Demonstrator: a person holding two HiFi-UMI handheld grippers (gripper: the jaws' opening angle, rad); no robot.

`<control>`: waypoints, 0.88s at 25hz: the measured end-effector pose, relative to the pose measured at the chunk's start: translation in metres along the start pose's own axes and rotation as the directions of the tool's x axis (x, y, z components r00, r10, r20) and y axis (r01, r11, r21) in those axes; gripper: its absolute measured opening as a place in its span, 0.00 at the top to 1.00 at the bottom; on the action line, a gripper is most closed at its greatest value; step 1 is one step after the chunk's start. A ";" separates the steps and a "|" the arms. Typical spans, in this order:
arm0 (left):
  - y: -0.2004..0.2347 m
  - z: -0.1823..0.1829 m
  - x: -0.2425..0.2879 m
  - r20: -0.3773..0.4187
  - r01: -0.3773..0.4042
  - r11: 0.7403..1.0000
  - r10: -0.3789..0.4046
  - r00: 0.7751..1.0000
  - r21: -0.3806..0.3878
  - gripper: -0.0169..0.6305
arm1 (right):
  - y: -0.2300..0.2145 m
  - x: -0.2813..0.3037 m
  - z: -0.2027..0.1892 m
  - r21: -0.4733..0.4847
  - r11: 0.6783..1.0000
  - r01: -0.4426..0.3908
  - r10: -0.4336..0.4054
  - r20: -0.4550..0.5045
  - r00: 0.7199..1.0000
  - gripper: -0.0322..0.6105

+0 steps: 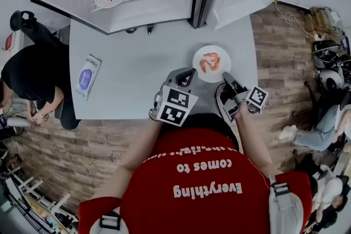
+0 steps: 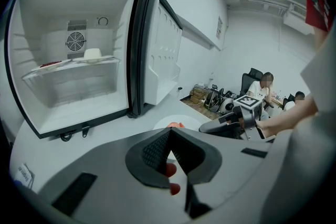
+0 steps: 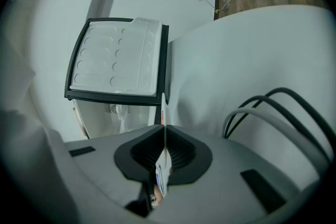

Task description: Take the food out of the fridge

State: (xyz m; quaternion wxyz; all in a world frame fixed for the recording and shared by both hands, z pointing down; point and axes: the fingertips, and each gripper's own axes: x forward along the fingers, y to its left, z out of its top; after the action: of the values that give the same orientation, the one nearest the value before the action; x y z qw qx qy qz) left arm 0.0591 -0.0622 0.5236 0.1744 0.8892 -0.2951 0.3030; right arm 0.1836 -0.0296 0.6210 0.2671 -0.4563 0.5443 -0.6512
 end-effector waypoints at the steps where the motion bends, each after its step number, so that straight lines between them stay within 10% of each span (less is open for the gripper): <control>1: -0.001 -0.001 0.002 -0.005 0.003 1.000 -0.003 1.000 0.000 0.97 | -0.007 -0.001 0.002 -0.004 1.000 0.023 -0.023 0.004 1.000 0.92; 11: -0.002 -0.015 0.017 -0.050 0.017 1.000 -0.019 0.999 -0.024 0.97 | -0.049 -0.004 0.013 0.005 0.976 0.217 -0.217 0.016 0.976 0.92; 22: -0.023 -0.049 0.063 -0.180 0.089 0.995 -0.079 0.981 0.052 0.97 | -0.072 0.002 0.014 -0.273 0.812 0.516 -0.535 0.006 0.845 0.89</control>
State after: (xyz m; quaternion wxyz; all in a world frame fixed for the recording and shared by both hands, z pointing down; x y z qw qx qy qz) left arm 0.0926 -0.0472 0.5984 0.1858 0.8752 -0.2313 0.3822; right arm 0.2055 -0.0189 0.6898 -0.0061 -0.5968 0.4881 -0.6369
